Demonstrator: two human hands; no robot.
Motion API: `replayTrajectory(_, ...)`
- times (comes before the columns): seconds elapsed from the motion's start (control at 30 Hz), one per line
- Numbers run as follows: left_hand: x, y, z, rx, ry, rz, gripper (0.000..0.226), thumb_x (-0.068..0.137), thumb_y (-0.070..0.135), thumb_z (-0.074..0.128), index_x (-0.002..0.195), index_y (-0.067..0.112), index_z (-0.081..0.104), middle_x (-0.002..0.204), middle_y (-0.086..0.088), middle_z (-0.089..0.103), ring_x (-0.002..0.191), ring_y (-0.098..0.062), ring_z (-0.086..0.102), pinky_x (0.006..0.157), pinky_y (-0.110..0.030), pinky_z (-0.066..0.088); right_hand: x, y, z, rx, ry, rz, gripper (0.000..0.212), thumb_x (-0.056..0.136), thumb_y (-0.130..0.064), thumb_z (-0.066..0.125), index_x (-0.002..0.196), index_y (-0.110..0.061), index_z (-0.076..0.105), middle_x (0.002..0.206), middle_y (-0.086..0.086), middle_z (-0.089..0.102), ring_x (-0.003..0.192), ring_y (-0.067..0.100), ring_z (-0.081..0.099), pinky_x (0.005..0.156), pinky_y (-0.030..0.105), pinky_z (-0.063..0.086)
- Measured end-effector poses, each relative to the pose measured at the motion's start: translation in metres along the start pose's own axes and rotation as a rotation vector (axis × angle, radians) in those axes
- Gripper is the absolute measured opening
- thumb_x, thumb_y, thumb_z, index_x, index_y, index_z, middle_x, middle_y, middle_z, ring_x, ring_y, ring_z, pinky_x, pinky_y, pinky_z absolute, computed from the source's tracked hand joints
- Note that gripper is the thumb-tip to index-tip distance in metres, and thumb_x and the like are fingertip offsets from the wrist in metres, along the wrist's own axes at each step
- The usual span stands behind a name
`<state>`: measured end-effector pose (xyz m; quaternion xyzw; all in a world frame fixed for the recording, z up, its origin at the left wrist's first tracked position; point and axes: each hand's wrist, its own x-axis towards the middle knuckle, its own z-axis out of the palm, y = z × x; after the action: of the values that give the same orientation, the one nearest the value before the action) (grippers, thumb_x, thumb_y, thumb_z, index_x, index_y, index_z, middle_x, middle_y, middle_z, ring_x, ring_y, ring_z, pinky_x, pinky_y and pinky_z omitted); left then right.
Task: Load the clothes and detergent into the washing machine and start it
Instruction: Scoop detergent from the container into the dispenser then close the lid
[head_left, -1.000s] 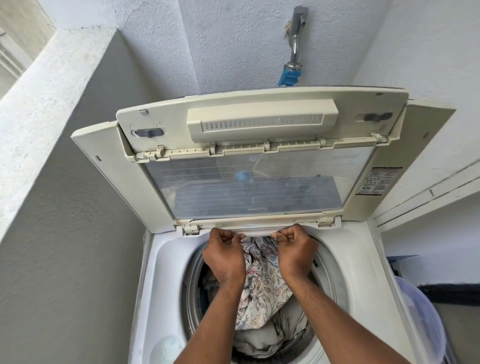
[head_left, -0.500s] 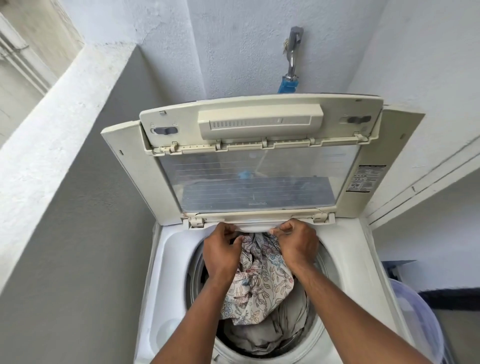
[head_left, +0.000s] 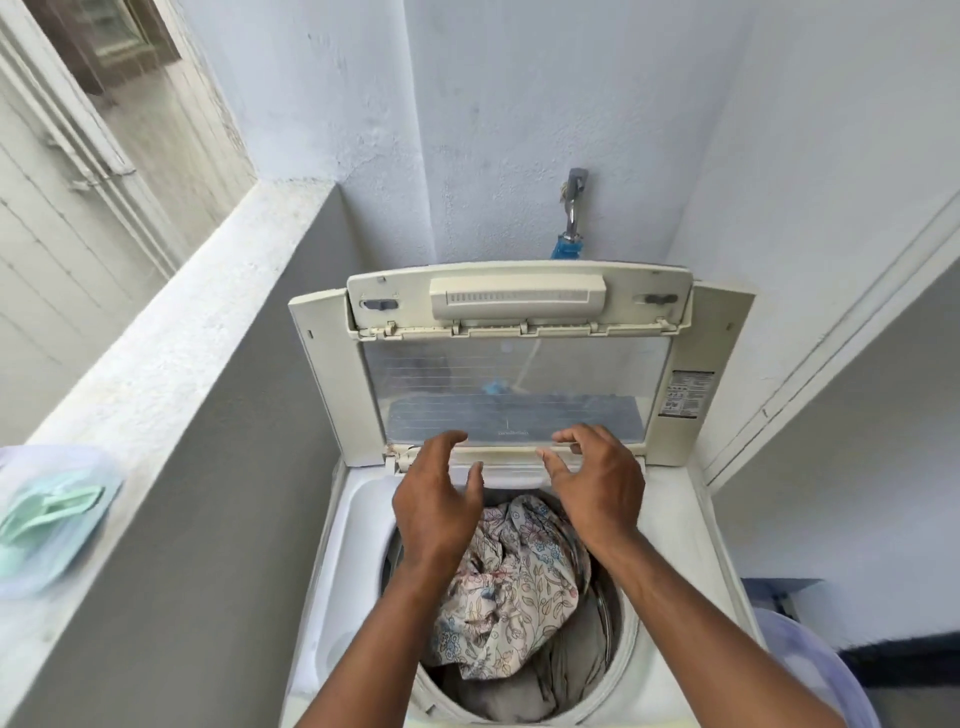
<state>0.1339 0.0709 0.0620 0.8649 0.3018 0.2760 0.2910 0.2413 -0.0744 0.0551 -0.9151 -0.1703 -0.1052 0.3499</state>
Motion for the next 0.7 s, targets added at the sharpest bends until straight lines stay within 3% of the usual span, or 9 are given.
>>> replayTrajectory(0.17,0.03,0.03,-0.036,0.055,0.079,0.234,0.038,0.085,0.023,0.083,0.12,0.026,0.067,0.114,0.006,0.076,0.096,-0.024,0.075,0.07,-0.037,0.06,0.03,-0.041,-0.049,-0.042,0.095,-0.163,0.027,0.078,-0.027,0.091,0.1,-0.021,0.076,0.1,-0.003,0.075,0.078,0.021,0.072,0.063,0.026,0.051)
replayTrajectory(0.37,0.087,0.064,-0.078,0.151,0.202,0.465,0.045,0.081,0.021,0.081,0.124,0.02,0.069,0.13,0.0,0.07,0.119,-0.026,0.063,0.102,-0.04,0.045,0.075,-0.078,-0.097,-0.095,0.227,-0.251,0.028,0.077,-0.021,0.091,0.099,-0.022,0.075,0.099,0.0,0.074,0.082,0.028,0.073,0.064,0.032,0.054)
replayTrajectory(0.53,0.126,0.081,-0.097,0.293,0.066,0.447,0.071,0.079,0.032,0.082,0.143,0.023,0.053,0.152,-0.002,0.053,0.139,-0.029,0.049,0.117,-0.047,0.037,0.106,-0.09,-0.115,-0.211,0.177,-0.29,0.043,0.079,-0.022,0.09,0.118,-0.021,0.072,0.112,0.002,0.071,0.099,0.026,0.069,0.073,0.036,0.059)
replayTrajectory(0.7,0.153,0.081,-0.094,0.407,-0.143,0.369,0.095,0.088,0.063,0.069,0.161,0.019,0.028,0.168,-0.002,0.032,0.157,-0.023,0.027,0.131,-0.053,0.012,0.126,-0.091,-0.117,-0.272,0.031,-0.263,0.066,0.08,-0.036,0.087,0.137,-0.021,0.058,0.132,0.005,0.059,0.12,0.029,0.057,0.092,0.044,0.056)
